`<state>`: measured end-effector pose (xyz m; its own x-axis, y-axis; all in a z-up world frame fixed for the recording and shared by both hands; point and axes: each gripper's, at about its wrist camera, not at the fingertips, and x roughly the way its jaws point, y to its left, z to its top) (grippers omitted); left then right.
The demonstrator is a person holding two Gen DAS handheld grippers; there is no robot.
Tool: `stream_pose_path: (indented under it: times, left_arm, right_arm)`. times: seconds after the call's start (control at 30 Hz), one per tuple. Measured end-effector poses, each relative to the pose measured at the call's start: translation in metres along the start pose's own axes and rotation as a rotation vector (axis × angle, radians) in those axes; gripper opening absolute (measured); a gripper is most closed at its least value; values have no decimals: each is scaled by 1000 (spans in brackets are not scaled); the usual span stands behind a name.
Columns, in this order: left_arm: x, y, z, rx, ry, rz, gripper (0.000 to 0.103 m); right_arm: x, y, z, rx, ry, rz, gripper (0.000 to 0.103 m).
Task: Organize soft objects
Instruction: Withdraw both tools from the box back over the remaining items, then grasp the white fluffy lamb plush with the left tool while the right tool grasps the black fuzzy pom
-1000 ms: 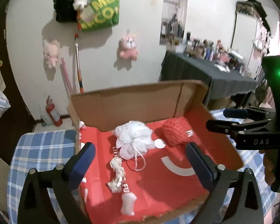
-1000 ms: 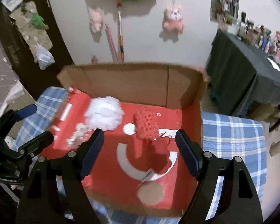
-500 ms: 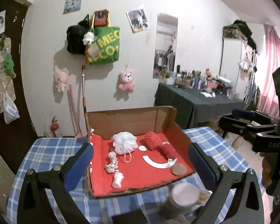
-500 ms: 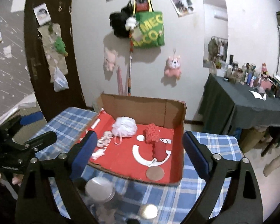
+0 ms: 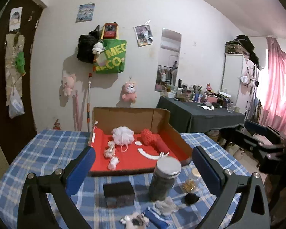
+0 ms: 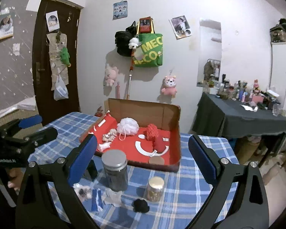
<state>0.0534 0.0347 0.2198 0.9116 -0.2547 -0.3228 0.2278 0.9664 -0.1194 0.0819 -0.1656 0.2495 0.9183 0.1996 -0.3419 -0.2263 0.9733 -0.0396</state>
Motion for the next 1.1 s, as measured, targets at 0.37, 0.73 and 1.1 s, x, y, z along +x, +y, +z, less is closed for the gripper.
stream_pose_path:
  times: [0.37,0.73,1.1]
  left_arm:
    - [2,3,-61,-12,39,78,103]
    - [47,14,-121,-37,244,91,103]
    - [69,23,-140,-26,335,88,103]
  right_arm:
    - [21,11,-76,41,94,-8,98]
    - [62,7,-136,69,258,-11,98]
    - [82,-3,-152,81,312,-18,98]
